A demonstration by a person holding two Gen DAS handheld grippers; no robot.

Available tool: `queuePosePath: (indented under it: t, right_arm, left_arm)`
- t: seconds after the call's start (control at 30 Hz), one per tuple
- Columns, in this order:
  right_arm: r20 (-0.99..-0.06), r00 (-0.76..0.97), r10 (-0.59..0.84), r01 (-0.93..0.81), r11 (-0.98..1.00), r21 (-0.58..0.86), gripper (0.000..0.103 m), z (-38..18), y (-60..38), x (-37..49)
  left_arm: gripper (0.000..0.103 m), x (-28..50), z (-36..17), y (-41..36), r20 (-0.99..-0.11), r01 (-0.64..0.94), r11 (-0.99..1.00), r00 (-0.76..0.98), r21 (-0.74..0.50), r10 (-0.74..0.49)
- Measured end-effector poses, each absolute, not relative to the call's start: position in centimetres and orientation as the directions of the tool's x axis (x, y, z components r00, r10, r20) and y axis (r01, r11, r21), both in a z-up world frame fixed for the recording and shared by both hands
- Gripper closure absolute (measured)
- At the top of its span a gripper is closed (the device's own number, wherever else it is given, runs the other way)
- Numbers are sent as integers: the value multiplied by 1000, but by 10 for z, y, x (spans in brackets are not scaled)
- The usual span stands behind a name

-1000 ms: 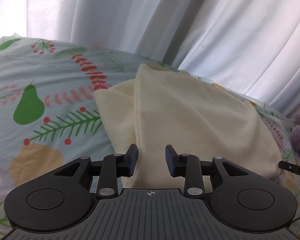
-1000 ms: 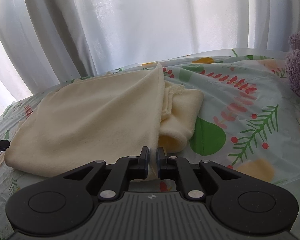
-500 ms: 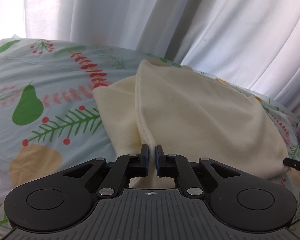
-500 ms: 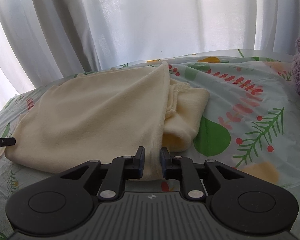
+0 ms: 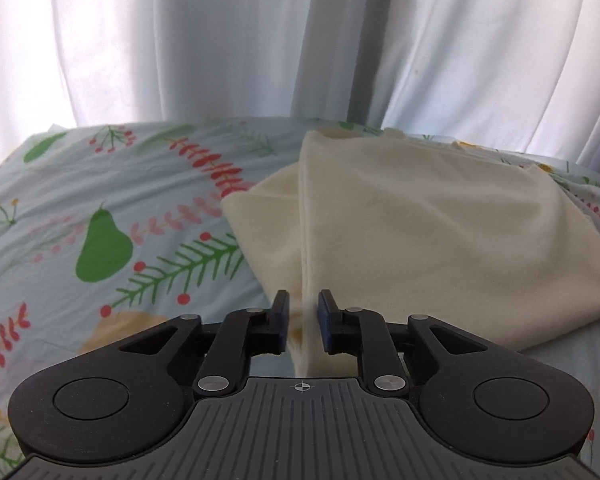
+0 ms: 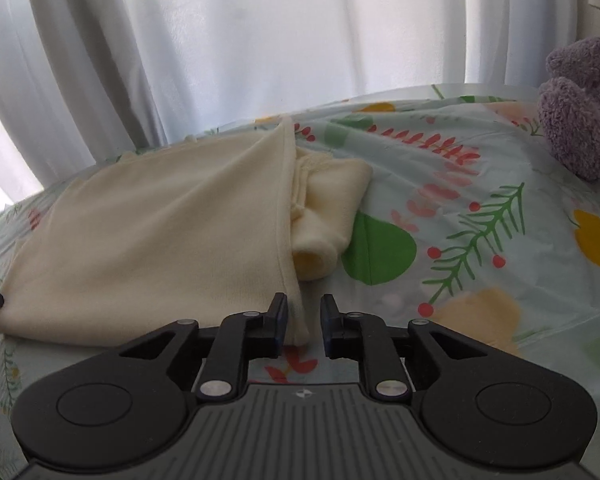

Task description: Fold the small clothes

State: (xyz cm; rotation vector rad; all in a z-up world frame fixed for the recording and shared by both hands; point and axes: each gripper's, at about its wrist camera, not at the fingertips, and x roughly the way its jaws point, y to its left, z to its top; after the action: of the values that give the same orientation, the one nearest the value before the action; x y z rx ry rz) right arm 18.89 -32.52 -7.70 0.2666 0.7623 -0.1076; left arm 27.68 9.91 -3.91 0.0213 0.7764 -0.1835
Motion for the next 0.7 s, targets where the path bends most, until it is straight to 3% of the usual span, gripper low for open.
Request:
queuePosePath:
  t: [0.1, 0.17, 0.2, 0.23, 0.33, 0.43, 0.5, 0.7]
  right_arm:
    - [-612, 789, -46, 208, 958, 196, 83, -56, -326, 192]
    - [-572, 820, -1, 171, 955, 243, 80, -51, -319, 206]
    - [-545, 835, 71, 123, 943, 311, 76, -51, -313, 219]
    - [-506, 848, 159, 65, 916, 396, 68, -54, -307, 230]
    - [-399, 811, 427, -36, 718, 695, 64, -83, -291, 269]
    - [-413, 759, 503, 16, 620, 784, 66, -117, -279, 303]
    - [-424, 763, 488, 35, 624, 781, 80, -127, -283, 312]
    - [-407, 879, 249, 194, 592, 782, 80, -126, -360, 307]
  left_arm:
    - [78, 283, -22, 90, -642, 175, 982, 745, -75, -181]
    - [66, 293, -16, 73, -609, 203, 973, 759, -114, -229]
    - [52, 298, -17, 61, -593, 220, 967, 765, -128, -253]
    - [46, 304, -19, 51, -582, 232, 963, 767, -140, -269]
    - [47, 327, -39, 17, -617, 239, 957, 732, -163, -288]
    - [49, 343, -62, 5, -676, 203, 966, 690, -161, -258]
    - [50, 347, -69, 12, -665, 177, 971, 708, -159, -238]
    - [53, 352, -71, 47, -645, 117, 971, 730, -208, -226]
